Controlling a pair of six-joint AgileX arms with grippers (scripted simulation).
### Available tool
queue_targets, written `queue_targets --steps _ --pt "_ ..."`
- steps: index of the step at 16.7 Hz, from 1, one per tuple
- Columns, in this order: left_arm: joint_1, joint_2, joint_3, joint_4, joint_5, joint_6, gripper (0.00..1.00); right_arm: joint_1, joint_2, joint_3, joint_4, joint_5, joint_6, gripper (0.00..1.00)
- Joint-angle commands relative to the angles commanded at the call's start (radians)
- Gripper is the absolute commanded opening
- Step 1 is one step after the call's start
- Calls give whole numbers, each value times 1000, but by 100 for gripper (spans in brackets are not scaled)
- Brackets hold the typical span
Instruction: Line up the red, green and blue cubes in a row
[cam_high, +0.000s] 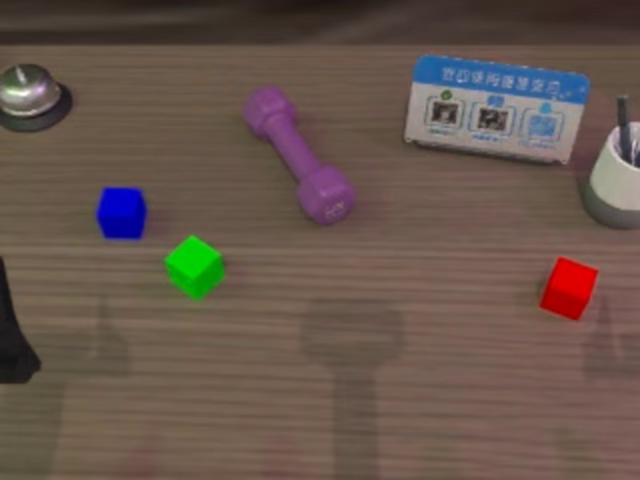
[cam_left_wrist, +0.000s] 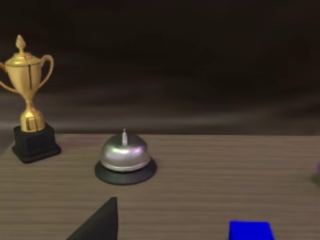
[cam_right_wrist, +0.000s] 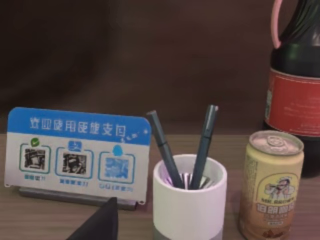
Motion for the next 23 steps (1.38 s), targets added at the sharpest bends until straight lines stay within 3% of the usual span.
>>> queue_targets --steps 4,8,23 --pt "0 0 0 0 0 0 100 4 31 29 -18 1 -15 100" --pt "0 0 0 0 0 0 100 29 219 188 -129 1 -108 100" --pt "0 0 0 0 0 0 100 199 1628 1206 -881 -3 -731 100"
